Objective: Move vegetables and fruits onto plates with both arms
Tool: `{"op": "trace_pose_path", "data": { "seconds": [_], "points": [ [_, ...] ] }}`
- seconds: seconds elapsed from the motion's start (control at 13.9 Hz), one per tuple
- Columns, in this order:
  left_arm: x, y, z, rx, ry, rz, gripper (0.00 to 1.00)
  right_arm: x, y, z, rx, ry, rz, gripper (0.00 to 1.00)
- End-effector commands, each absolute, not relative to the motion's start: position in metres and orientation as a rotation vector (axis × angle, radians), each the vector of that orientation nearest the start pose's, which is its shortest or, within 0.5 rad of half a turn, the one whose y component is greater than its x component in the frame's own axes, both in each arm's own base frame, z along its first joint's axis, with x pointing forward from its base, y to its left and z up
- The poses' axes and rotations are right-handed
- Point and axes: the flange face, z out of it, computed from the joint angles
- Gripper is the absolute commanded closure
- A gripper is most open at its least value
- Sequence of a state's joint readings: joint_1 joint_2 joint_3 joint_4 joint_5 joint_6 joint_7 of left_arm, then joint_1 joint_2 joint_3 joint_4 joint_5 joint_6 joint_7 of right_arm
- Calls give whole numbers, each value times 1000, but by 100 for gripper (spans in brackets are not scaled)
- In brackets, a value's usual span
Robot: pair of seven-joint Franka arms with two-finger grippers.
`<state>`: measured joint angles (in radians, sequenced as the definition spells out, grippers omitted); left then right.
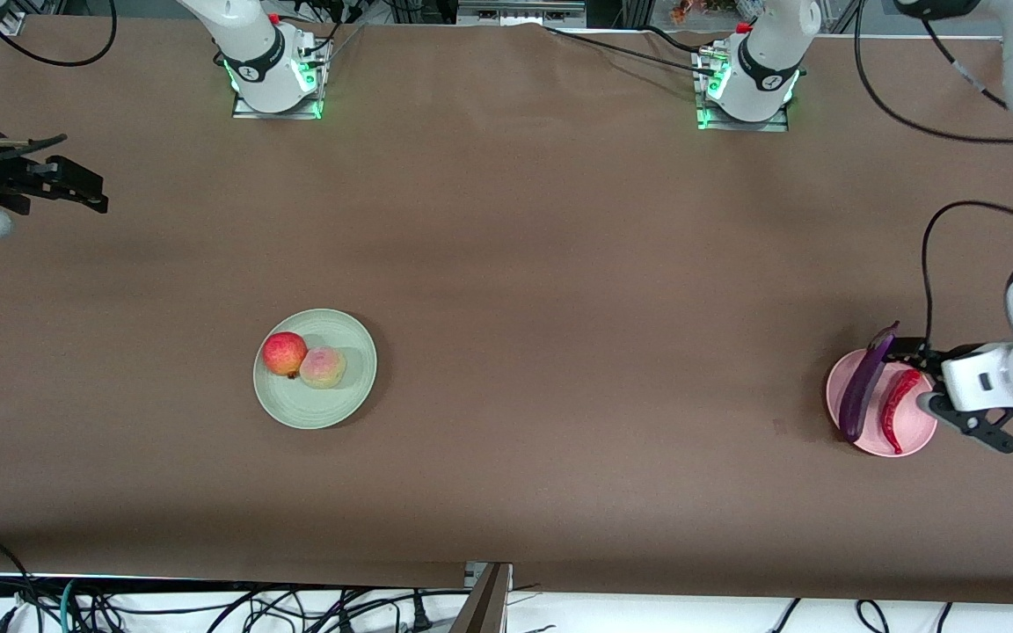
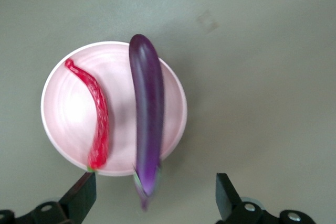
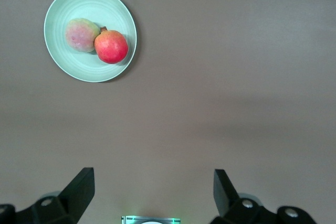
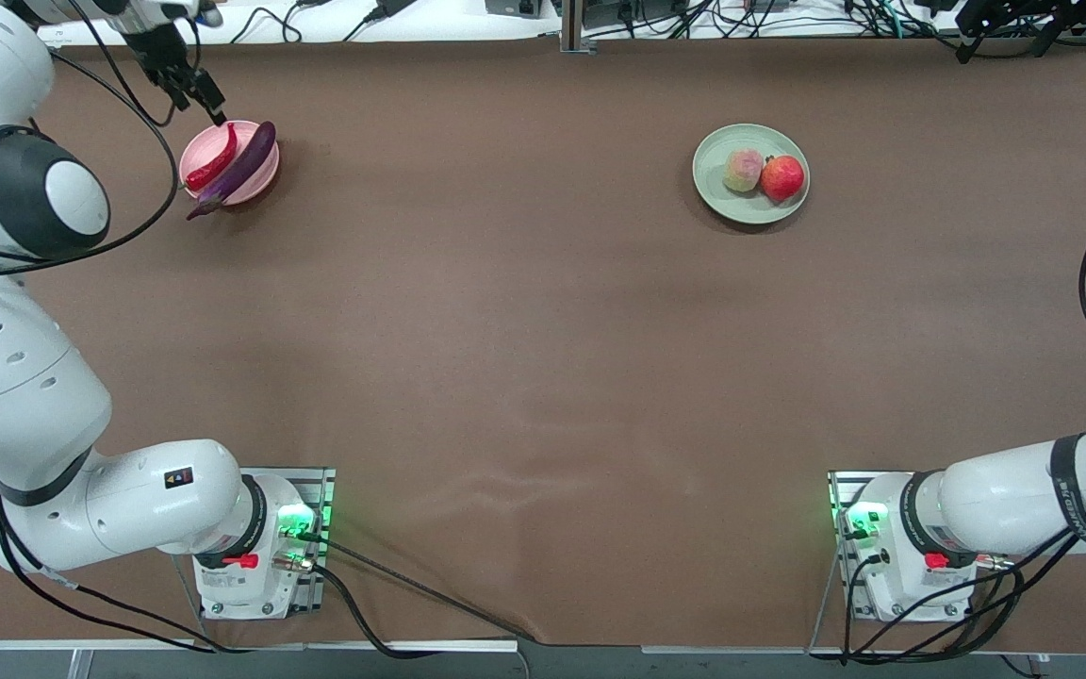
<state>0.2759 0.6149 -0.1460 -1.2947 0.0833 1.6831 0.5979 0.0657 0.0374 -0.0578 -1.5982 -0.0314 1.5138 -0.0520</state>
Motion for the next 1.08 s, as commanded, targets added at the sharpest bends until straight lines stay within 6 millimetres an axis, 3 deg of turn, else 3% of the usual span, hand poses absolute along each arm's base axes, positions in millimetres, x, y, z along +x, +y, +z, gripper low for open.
{"op": "trace_pose_path", "data": {
  "seconds": [0.0,0.29,0.36,0.5,0.65,0.72,0.87,1.01],
  "points": [
    [663,97,457,-3162,611,308,0,559,4,583,-3145,-130,213,0],
    [590,45,595,-3174,308,312,0,561,3,579,-3142,-140,223,0],
    [571,35,622,-3162,241,297,0,562,3,583,-3145,-142,207,0],
    [539,19,654,-3138,124,310,0,566,5,583,-3144,-147,204,0],
    [523,15,647,-3121,79,315,0,569,5,584,-3146,-152,194,0],
    [521,17,628,-3118,66,309,0,570,6,587,-3146,-152,187,0],
    [525,20,605,-3118,43,284,0,572,7,588,-3146,-154,182,0],
    [536,21,599,-3124,-1,249,0,572,7,588,-3148,-157,177,0]
  ]
}}
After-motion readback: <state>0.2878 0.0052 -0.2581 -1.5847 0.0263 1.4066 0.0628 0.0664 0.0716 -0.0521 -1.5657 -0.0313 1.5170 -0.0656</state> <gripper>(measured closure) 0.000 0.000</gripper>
